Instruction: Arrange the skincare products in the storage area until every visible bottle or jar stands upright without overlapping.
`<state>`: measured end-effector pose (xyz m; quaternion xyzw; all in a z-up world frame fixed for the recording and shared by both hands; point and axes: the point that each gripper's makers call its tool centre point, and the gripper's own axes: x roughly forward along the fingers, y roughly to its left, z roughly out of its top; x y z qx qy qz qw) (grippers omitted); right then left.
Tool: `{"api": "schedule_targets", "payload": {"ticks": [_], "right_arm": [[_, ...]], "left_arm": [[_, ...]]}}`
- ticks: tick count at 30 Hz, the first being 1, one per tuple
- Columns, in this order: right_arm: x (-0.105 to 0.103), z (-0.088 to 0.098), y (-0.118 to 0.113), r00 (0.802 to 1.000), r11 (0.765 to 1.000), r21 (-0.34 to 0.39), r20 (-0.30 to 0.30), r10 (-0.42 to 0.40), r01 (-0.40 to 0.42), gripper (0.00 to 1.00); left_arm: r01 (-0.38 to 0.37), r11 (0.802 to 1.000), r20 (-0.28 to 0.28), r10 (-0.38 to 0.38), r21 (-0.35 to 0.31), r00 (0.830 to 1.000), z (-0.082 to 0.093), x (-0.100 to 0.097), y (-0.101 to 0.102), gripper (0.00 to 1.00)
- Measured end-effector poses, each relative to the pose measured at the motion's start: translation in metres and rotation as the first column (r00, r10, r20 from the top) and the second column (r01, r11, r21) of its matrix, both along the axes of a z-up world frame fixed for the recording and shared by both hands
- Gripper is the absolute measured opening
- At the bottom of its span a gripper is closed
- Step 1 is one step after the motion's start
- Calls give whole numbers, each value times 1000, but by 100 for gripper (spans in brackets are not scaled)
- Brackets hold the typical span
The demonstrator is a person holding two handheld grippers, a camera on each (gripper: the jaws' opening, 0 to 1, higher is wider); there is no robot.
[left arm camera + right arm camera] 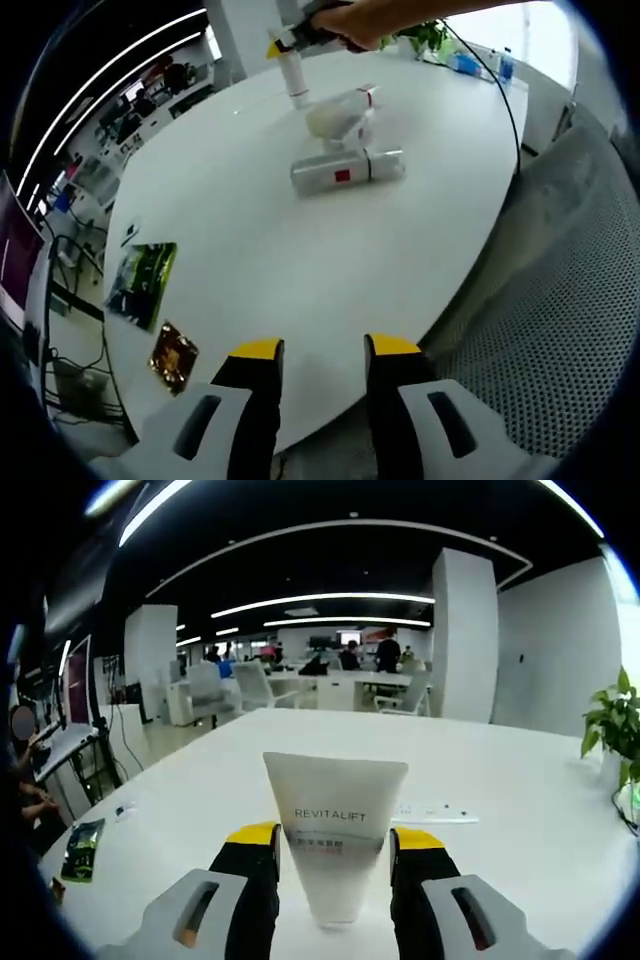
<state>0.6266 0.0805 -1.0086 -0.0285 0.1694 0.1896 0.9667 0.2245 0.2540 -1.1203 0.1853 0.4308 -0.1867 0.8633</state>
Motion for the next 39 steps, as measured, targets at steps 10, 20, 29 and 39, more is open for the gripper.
{"api": "schedule_targets", "payload": {"ticks": [10,20,29,39], "right_arm": [[-41,20,-30,1000,999,44,27,8,-10,53],[-119,33,-43,996,992,100,40,79,-82,58],[-176,51,-43,982,974,137,79,170,-180,63],[-260,53,-38,940,939,72,93,329,-336,64]], "left_arm": [[18,1000,4,-18,11,1000,1,0,-2,29],[37,999,46,-38,19,998,9,5,-4,29],[43,999,100,-45,26,994,19,10,-5,29],[-32,994,124,45,-101,991,42,21,-5,33]]}}
